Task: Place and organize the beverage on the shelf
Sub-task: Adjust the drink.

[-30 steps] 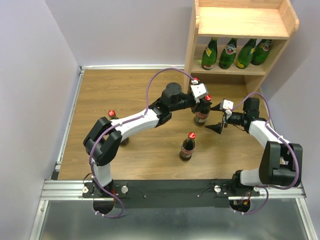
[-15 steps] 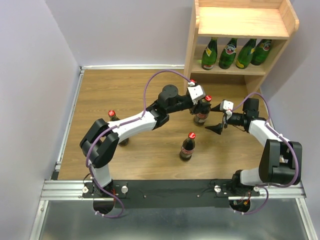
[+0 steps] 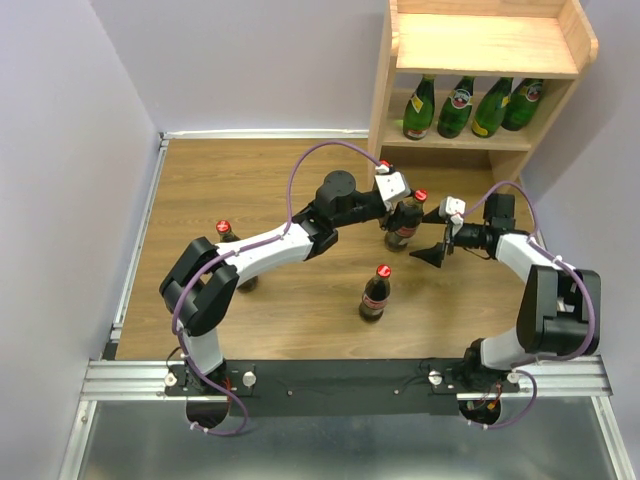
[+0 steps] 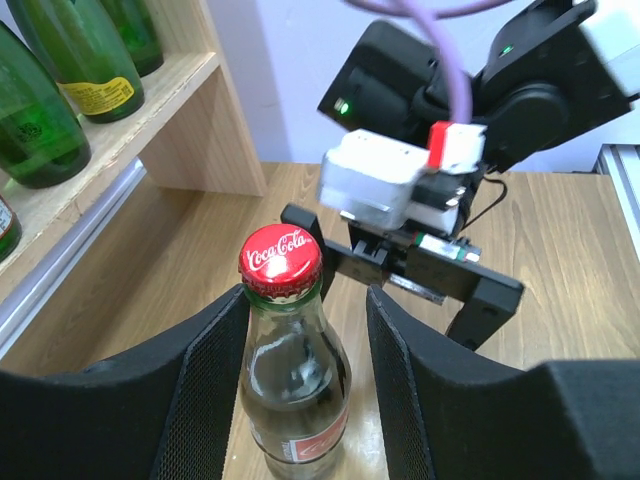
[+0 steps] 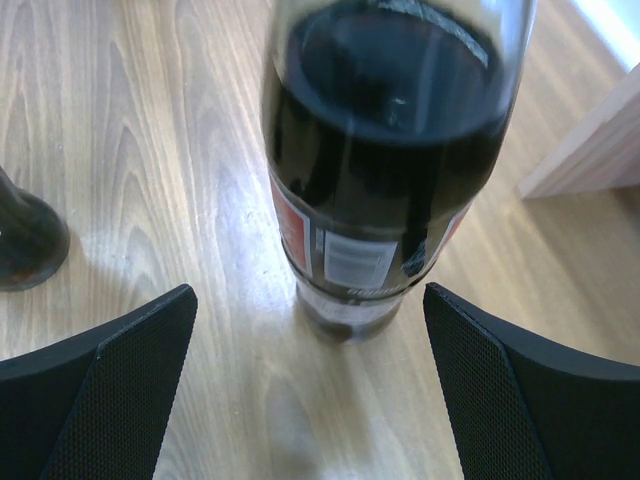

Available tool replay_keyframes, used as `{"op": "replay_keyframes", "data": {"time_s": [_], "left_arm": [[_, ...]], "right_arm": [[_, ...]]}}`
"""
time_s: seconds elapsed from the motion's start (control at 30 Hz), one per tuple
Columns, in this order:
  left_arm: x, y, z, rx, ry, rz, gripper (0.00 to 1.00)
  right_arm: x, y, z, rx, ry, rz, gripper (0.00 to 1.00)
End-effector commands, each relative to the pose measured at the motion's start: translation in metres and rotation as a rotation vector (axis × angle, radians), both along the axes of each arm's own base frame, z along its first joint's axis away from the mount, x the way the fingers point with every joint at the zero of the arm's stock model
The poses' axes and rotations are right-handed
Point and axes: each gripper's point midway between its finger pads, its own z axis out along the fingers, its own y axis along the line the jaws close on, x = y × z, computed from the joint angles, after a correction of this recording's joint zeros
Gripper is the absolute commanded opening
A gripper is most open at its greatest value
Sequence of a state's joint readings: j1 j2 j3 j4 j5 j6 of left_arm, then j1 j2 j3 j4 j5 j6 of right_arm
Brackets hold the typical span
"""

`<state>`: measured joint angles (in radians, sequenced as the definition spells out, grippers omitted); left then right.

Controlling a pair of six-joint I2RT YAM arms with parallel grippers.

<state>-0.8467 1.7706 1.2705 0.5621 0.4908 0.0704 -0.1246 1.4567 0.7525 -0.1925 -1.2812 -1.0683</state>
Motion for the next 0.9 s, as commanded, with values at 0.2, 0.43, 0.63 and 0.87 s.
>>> {"op": "replay_keyframes", "data": {"time_s": [0.2,0.43,0.63,0.87], "left_arm": [[-0.004,-0.002,0.022,-0.043,-0.044,-0.014,0.58],[-0.001,-0.001,0.027,-0.053,-0.039,0.001,0.58],[0.005,0.003,0.028,-0.058,-0.031,0.017,0.59],[0.011,0.006,0.034,-0.067,-0.031,0.027,0.59]], "right_arm": [[0.007,0.002,-0.012,0.063,0.11,0.023,1.0],[0.014,0.004,-0.015,0.071,0.071,0.053,1.0],[0.024,0.004,-0.024,0.022,0.048,0.049,1.0],[0.028,0.007,-0.027,0.01,0.038,0.062,1.0]]}}
